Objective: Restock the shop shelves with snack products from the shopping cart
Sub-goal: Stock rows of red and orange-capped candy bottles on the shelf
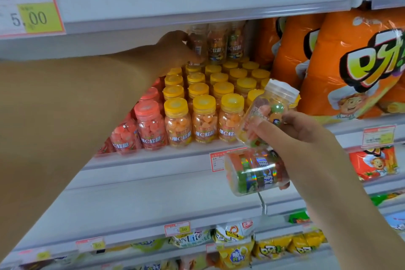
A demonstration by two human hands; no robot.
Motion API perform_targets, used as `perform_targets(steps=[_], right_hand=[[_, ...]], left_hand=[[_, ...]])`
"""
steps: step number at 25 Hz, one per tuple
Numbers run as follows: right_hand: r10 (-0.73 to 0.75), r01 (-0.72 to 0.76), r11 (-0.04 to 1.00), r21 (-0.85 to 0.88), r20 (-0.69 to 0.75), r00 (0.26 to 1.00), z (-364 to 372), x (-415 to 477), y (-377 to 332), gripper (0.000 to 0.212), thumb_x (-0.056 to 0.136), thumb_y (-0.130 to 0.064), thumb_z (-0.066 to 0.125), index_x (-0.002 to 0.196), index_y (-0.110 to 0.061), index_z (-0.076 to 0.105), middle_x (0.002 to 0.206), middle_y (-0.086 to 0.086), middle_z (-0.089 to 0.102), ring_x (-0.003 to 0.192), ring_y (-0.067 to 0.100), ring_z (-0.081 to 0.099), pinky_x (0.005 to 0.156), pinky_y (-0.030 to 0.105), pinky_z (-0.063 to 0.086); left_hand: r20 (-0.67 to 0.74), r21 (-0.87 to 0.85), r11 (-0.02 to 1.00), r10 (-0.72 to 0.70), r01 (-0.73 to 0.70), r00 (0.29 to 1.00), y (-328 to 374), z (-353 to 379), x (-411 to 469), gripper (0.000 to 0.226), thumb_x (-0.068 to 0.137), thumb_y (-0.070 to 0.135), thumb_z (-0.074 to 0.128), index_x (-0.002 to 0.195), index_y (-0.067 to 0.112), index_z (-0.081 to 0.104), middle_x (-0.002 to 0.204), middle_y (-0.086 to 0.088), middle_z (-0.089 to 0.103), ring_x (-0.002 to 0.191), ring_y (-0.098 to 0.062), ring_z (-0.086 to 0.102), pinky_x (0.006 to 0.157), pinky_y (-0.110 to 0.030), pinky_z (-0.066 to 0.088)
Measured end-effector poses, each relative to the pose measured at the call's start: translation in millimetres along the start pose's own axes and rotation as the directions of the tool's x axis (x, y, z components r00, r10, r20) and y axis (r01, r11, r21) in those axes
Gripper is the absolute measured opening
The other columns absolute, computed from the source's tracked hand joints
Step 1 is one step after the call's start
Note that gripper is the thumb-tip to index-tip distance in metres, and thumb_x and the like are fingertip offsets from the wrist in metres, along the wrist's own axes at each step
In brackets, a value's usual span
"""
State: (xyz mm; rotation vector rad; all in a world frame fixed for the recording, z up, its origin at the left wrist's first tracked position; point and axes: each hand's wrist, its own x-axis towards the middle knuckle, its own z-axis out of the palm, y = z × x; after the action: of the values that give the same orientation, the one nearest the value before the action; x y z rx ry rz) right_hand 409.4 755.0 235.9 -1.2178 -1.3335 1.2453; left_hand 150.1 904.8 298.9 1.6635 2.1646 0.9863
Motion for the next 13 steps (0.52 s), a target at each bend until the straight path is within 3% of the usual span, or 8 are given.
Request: perform_targets(steps=[4,5,7,9,11,13], right_hand=[[-0.011,0.011,1.000,0.002,0.004,1.000,-2.4,1.7,-2.5,0.024,0.077,-0.039,0.072,0.097,-0.027,0.066,0.087,-0.006,0.073,0.048,0.003,0.062,0.034,0.013,0.037],[-0.015,0.015,1.000,-0.016,0.014,1.000,-3.4,1.1,-3.8,0.024,0.077,-0.040,0.071,0.098,-0.028,0.066,0.087,-0.008,0.073,0.050,0.002,0.063,0.035,0.013,0.037],[-0.026,0.029,0.998,-0.051,0.059,0.998,-4.2,-0.4,-7.7,0.024,0.078,-0.042,0.070,0.100,-0.033,0.065,0.088,-0.011,0.072,0.056,0.000,0.065,0.037,0.012,0.039],[-0.046,0.057,0.996,-0.075,0.130,0.990,-0.9,-0.8,-14.1,0.025,0.078,-0.043,0.070,0.102,-0.038,0.066,0.089,-0.015,0.072,0.065,0.000,0.068,0.042,0.013,0.043],[-0.072,0.089,0.993,-0.079,0.201,0.977,6.5,0.2,-21.9,0.026,0.079,-0.042,0.071,0.104,-0.039,0.067,0.087,-0.019,0.072,0.071,0.000,0.069,0.049,0.016,0.050],[-0.098,0.121,0.988,-0.093,0.226,0.969,15.6,3.4,-28.6,0.027,0.080,-0.039,0.071,0.106,-0.038,0.067,0.085,-0.022,0.071,0.074,-0.002,0.069,0.059,0.019,0.054]], left_hand=[[-0.056,0.024,0.998,-0.054,0.055,0.997,1.8,-3.3,-14.7,0.083,0.075,0.039,0.085,0.144,0.013,0.046,0.137,-0.005,0.056,0.124,-0.022,0.054,0.095,-0.030,0.046],[-0.125,0.049,0.998,-0.023,0.030,0.992,5.0,-6.2,-29.3,0.074,0.079,0.038,0.081,0.141,0.015,0.048,0.136,-0.002,0.057,0.121,-0.018,0.056,0.091,-0.025,0.045],[-0.209,0.025,0.996,0.084,-0.081,0.974,13.1,-14.1,-72.0,0.042,0.087,0.038,0.073,0.125,0.025,0.059,0.120,0.006,0.065,0.094,-0.006,0.060,0.073,-0.017,0.041],[-0.041,-0.137,0.968,0.208,-0.212,0.977,21.3,-21.1,-117.2,0.020,0.091,0.043,0.068,0.109,0.035,0.063,0.101,0.019,0.069,0.075,0.004,0.060,0.064,-0.012,0.041],[0.290,-0.352,0.908,0.338,-0.228,0.895,33.6,-25.1,-153.0,0.032,0.086,0.042,0.065,0.117,0.034,0.064,0.105,0.022,0.070,0.091,0.009,0.065,0.075,-0.008,0.046],[0.437,-0.463,0.870,0.393,-0.172,0.810,38.3,-27.0,-162.2,0.044,0.080,0.030,0.065,0.124,0.025,0.062,0.119,0.011,0.071,0.111,0.001,0.064,0.089,-0.015,0.051]])
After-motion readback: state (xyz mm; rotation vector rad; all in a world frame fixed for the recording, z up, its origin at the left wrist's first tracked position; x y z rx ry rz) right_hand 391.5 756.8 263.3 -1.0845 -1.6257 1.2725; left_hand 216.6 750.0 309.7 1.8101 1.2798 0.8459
